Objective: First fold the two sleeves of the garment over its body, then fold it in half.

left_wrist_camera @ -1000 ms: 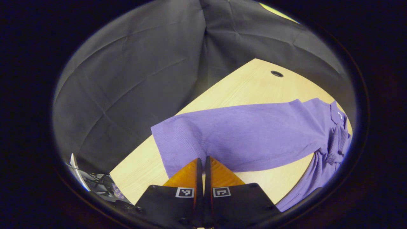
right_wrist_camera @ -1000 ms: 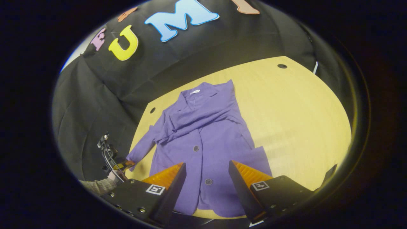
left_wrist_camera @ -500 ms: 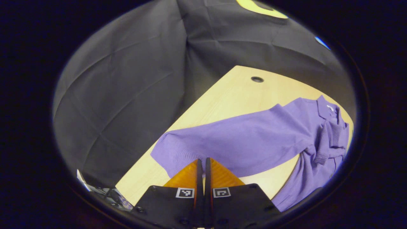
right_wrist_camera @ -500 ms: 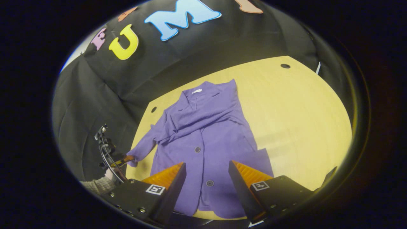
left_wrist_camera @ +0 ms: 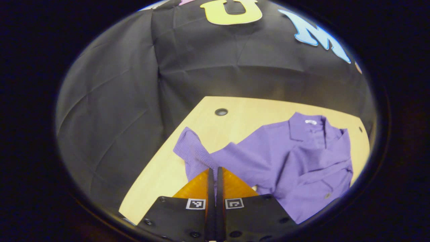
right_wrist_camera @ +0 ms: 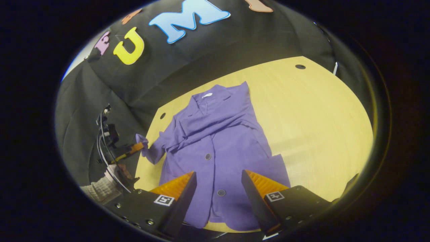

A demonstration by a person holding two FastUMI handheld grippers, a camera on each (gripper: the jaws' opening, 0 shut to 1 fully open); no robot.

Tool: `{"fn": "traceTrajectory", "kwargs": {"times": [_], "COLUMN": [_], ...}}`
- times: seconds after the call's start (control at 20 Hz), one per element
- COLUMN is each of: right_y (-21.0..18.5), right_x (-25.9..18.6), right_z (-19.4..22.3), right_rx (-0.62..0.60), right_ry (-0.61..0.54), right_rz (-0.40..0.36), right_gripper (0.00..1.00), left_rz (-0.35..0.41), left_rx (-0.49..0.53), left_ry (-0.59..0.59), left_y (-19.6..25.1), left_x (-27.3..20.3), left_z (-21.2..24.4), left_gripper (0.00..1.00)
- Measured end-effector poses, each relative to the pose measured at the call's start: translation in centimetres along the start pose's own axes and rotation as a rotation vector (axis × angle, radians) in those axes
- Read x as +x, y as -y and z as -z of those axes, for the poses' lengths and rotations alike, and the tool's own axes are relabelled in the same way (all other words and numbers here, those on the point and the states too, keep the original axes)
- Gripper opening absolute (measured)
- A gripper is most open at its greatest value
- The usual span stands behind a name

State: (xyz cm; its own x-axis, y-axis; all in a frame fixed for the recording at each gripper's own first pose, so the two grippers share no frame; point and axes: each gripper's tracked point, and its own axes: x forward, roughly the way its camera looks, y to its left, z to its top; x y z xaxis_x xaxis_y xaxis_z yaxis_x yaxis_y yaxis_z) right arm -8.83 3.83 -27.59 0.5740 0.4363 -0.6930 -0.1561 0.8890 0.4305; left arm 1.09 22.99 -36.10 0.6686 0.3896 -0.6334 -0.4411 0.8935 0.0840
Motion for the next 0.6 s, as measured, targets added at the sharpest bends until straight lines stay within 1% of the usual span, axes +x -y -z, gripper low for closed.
{"fn": "traceTrajectory", "kwargs": {"times": [0.2,0.35,0.45,0.6], "right_y": [0.5,0.9,1.6,2.5], "right_x": [-0.2,-0.5,-0.8,-1.1], "right_z": [1.2,2.3,2.9,3.6], "right_rx": [0.048,0.069,0.073,0.100], "right_ry": [0.004,-0.007,-0.016,-0.022], "right_rz": [-0.004,-0.006,0.005,0.014], "right_gripper": [0.83,0.83,0.83,0.83], "left_rz": [0.087,0.183,0.228,0.290], "left_rx": [0.006,0.053,0.093,0.116], "left_ry": [0.030,0.060,0.074,0.092], "left_y": [6.1,11.9,15.4,20.0], "left_x": [-0.2,-0.5,-0.7,-0.7], "left_z": [-2.6,-4.4,-5.0,-6.2], "left_gripper": [0.07,0.07,0.07,0.07]}}
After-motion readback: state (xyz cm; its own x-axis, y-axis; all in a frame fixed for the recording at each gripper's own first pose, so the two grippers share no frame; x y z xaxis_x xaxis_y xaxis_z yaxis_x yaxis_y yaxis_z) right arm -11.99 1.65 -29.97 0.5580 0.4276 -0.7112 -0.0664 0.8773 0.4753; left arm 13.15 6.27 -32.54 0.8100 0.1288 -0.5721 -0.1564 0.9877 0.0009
